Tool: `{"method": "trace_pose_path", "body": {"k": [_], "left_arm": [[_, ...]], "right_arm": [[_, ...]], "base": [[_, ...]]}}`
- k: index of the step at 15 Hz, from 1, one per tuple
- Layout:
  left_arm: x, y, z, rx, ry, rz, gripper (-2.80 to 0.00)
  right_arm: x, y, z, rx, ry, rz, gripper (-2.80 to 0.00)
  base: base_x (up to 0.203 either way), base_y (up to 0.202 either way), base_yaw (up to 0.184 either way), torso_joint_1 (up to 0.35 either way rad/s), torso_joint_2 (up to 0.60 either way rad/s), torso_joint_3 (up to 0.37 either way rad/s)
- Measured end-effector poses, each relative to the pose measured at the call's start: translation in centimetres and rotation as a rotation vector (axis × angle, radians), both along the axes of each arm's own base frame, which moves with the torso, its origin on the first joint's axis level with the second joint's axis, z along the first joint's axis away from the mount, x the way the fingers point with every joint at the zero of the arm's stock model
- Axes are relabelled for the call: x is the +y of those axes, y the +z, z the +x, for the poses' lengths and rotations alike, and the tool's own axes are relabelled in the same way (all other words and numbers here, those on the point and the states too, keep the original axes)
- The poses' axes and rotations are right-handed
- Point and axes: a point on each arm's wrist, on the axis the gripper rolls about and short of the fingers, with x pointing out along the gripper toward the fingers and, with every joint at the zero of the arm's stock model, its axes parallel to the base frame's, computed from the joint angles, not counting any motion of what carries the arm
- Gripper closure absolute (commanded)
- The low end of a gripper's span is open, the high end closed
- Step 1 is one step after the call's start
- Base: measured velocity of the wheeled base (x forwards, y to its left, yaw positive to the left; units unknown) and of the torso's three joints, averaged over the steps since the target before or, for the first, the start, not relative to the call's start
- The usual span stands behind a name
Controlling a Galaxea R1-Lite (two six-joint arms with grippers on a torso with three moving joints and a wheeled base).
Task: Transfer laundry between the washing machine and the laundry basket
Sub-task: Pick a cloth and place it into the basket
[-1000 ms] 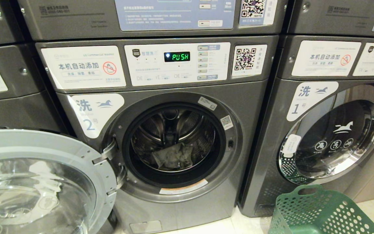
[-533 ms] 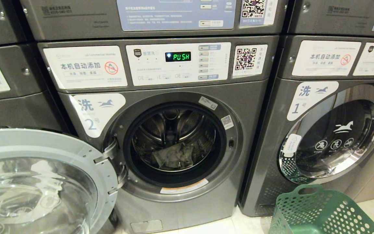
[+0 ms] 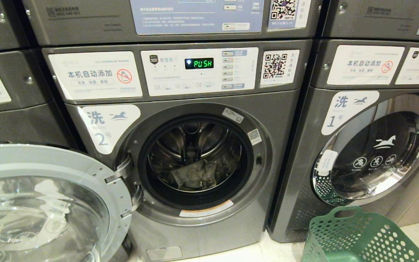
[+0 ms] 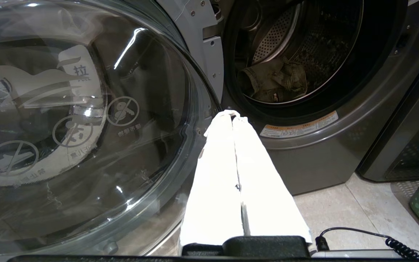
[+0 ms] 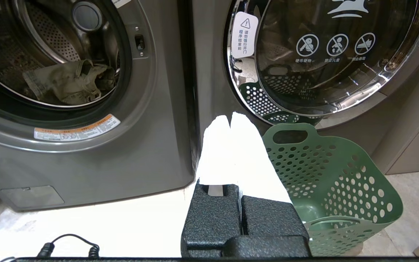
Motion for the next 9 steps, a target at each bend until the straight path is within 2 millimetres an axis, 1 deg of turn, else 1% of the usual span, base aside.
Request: {"method": "trace_pose_path", "body": {"k": [8,9], "left_arm": [[0.0,0.02,0.0,-0.002,0.0,0.002,0.0],[0.0,0.02,0.0,-0.002,0.001,0.002,0.0]], "right_arm": [[0.0,0.0,0.0,0.0,0.001,-0.009,0.0],[0.0,0.0,0.0,0.0,0.001,-0.009,0.0]], "base": [[0.0,0.0,0.0,0.0,0.0,0.0],[-0.002,-0.015,0.091,-0.005,0.01,-0.001]]}}
